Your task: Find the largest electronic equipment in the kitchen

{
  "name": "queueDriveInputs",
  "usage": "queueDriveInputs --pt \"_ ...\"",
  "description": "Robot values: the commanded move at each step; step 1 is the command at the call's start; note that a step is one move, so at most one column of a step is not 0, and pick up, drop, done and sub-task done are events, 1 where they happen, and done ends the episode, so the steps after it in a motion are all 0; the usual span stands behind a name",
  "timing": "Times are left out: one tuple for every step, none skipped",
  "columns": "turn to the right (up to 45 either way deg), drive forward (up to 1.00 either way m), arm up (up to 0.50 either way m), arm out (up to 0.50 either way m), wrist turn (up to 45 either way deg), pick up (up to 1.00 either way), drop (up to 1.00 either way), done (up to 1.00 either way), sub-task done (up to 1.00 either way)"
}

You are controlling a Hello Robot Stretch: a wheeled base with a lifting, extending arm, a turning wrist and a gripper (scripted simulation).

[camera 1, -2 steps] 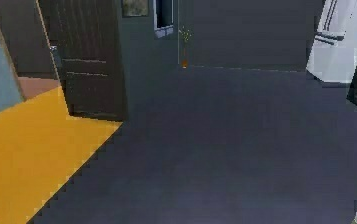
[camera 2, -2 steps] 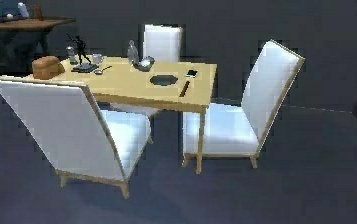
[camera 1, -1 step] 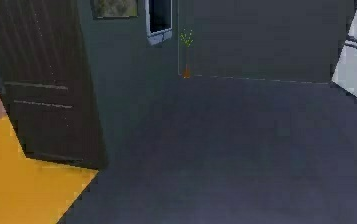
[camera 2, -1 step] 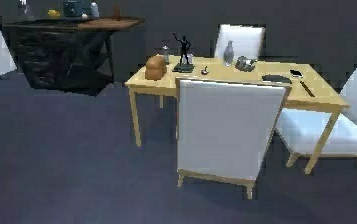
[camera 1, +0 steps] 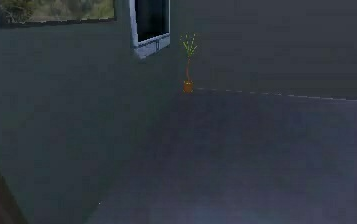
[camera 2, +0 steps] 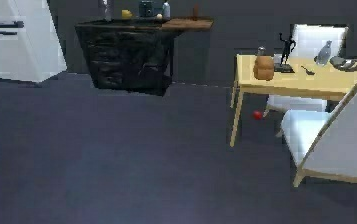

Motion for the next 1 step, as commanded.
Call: queueDriveInputs --pt "0.0 1.0 0.0 0.0 0.0 0.0 0.0 0.0 0.0"
